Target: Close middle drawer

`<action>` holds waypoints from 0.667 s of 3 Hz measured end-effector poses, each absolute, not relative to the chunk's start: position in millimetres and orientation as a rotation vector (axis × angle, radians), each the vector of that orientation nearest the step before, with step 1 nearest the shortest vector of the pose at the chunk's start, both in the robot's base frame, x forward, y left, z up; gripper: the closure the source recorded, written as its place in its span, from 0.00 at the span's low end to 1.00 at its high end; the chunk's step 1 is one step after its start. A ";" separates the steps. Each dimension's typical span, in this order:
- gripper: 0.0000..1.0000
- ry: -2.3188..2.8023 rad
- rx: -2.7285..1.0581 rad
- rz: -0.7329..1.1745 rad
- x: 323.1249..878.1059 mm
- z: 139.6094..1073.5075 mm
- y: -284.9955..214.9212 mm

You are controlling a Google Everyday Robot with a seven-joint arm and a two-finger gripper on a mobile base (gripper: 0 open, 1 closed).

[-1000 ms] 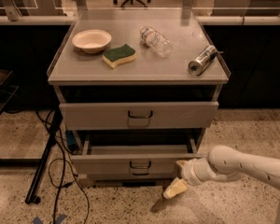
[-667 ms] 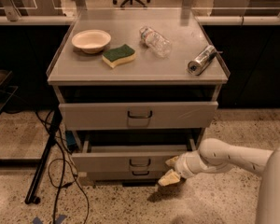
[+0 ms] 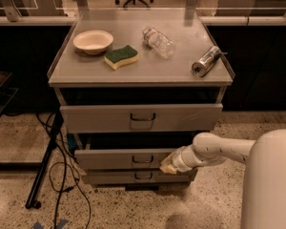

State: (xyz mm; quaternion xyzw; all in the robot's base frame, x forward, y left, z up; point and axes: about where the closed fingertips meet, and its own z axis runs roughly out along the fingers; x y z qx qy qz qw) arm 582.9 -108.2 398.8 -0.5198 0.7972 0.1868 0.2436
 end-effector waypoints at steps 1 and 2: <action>0.39 2.178 -1.420 0.510 582.9 398.8 -108.2; 0.15 2.178 -1.420 0.510 582.8 398.8 -108.2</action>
Offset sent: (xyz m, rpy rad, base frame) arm 0.0000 0.0000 0.0000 0.0000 0.0000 0.0000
